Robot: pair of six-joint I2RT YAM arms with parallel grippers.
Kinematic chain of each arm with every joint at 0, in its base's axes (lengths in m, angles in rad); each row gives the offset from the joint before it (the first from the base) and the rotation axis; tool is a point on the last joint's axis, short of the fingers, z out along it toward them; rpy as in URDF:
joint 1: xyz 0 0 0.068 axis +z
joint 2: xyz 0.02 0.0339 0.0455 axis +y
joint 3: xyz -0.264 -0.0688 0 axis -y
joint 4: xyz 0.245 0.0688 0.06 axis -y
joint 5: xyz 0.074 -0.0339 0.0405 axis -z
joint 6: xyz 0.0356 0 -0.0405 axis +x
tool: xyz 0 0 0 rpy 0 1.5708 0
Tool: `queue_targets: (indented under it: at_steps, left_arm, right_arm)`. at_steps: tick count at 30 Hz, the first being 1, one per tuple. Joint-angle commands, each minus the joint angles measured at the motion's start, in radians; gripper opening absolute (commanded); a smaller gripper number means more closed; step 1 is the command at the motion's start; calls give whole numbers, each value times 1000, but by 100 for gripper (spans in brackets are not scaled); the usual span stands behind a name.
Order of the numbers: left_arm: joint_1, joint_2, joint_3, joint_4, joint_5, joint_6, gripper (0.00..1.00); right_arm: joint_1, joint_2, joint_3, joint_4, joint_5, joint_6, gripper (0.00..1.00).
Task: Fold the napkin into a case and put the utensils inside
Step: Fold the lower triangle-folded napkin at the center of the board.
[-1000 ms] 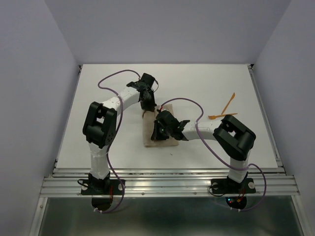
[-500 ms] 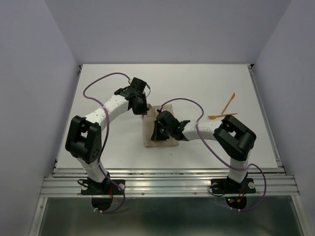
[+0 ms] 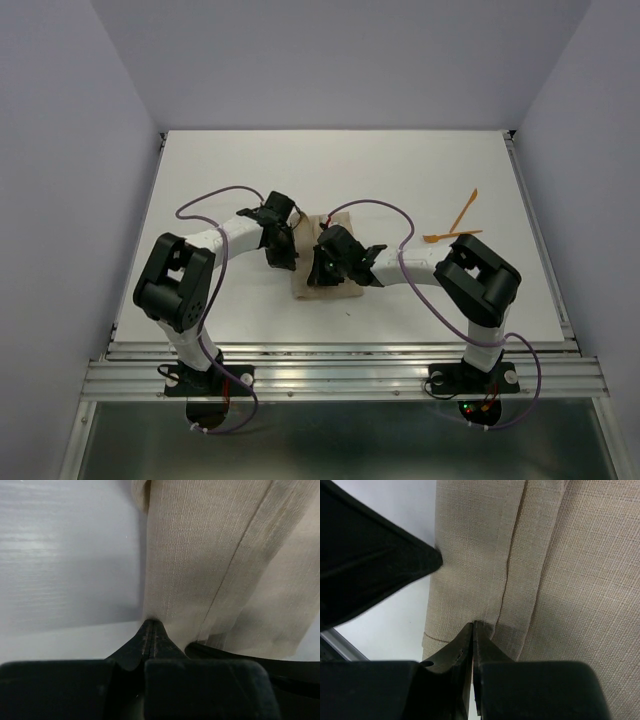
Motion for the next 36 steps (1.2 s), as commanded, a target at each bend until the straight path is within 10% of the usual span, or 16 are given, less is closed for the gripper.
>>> queue_targets:
  at_steps: [1, 36]
  left_arm:
    - [-26, -53, -49, 46, 38, -12, 0]
    - [-119, -127, -166, -63, 21, -19, 0]
  right_arm:
    - [1, 10, -29, -84, 14, -7, 8]
    - [1, 3, -35, -86, 16, -4, 8]
